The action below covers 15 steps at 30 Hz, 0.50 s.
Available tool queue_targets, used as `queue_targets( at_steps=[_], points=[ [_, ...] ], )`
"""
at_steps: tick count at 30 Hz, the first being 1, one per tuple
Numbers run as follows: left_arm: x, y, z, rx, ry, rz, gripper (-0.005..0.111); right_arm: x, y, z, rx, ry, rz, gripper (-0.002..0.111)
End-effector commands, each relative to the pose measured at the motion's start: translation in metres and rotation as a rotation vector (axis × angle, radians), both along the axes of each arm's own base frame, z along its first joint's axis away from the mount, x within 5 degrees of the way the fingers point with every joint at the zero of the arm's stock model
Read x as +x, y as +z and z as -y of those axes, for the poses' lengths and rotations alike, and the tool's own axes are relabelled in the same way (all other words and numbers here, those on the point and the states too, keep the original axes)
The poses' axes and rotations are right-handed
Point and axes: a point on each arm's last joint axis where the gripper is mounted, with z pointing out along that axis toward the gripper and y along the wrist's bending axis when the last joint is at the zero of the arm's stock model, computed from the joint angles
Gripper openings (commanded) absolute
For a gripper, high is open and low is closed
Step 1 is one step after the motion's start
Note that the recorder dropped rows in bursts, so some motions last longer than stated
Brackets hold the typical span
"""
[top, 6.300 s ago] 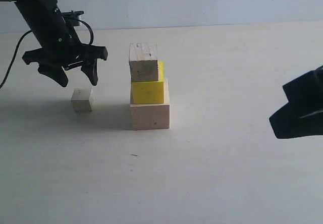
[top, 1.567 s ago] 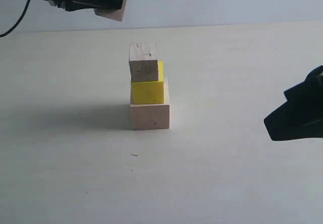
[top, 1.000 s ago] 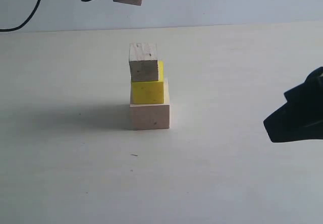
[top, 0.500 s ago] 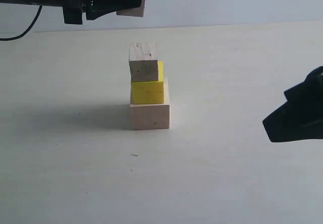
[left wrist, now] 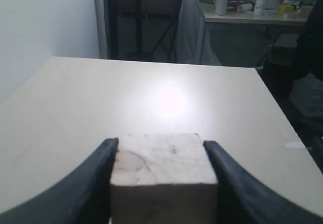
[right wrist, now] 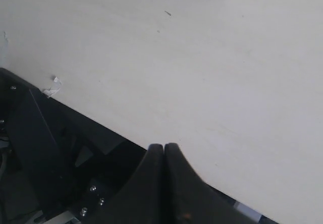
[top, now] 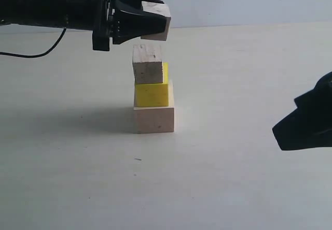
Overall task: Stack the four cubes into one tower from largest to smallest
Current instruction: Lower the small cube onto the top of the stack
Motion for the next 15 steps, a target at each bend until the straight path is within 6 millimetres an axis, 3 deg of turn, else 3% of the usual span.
queue_targets(
  at_steps=[1,15],
  points=[
    [0.002,-0.004,0.001,-0.014,0.004,-0.013,0.000,-0.002,0.000,0.001,0.000,0.010,0.005,0.000],
    [0.010,-0.013,-0.013,0.015,0.029,-0.023,0.000,-0.003,-0.001,0.001,-0.004,0.013,-0.010,0.000]
  ],
)
